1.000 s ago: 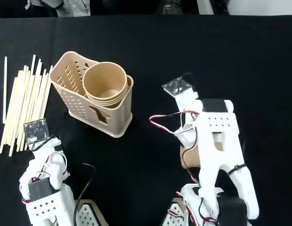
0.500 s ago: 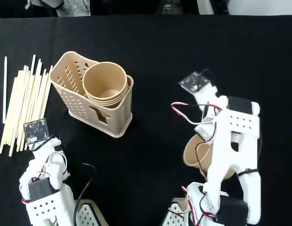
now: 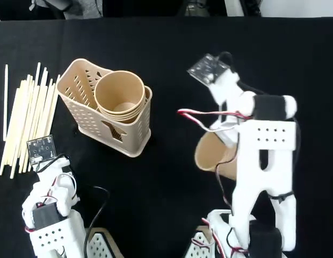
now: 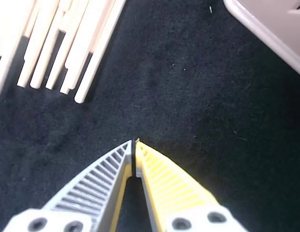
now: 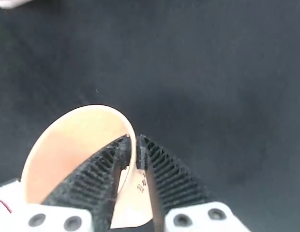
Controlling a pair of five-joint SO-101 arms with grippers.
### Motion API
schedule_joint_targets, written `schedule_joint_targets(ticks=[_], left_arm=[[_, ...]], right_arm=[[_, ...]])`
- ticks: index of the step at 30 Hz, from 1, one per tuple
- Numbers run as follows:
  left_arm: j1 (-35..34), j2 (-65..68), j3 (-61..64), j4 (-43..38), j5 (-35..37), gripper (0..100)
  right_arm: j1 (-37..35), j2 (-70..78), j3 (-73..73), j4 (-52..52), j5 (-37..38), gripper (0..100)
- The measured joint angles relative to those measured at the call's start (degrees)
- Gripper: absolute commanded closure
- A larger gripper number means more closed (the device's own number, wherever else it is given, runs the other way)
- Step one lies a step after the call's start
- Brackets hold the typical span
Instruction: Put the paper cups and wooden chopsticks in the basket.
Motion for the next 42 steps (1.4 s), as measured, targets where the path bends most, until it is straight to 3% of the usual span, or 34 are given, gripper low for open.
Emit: schedule_joint_targets(ticks=[5, 15, 26, 33, 42], left_arm=[[0.0, 0.0, 0.0, 0.0, 0.0, 97], [0.0, 0.0, 0.0, 0.0, 0.0, 97], [0.0, 0.0, 0.0, 0.0, 0.0, 97], [0.0, 0.0, 0.0, 0.0, 0.0, 97], [0.0, 0.0, 0.0, 0.0, 0.0, 97]], right_arm=[[-6.3, 0.0, 0.3, -4.0, -7.0, 98.6], [-7.2, -1.7, 21.9, -28.1, -24.1, 98.6], [-7.6, -29.6, 24.6, -29.6, -33.4, 98.6], [-11.5, -39.7, 17.7, -30.1, -39.9, 98.6], [-24.6, -32.7, -0.3, -36.3, -45.5, 98.6]])
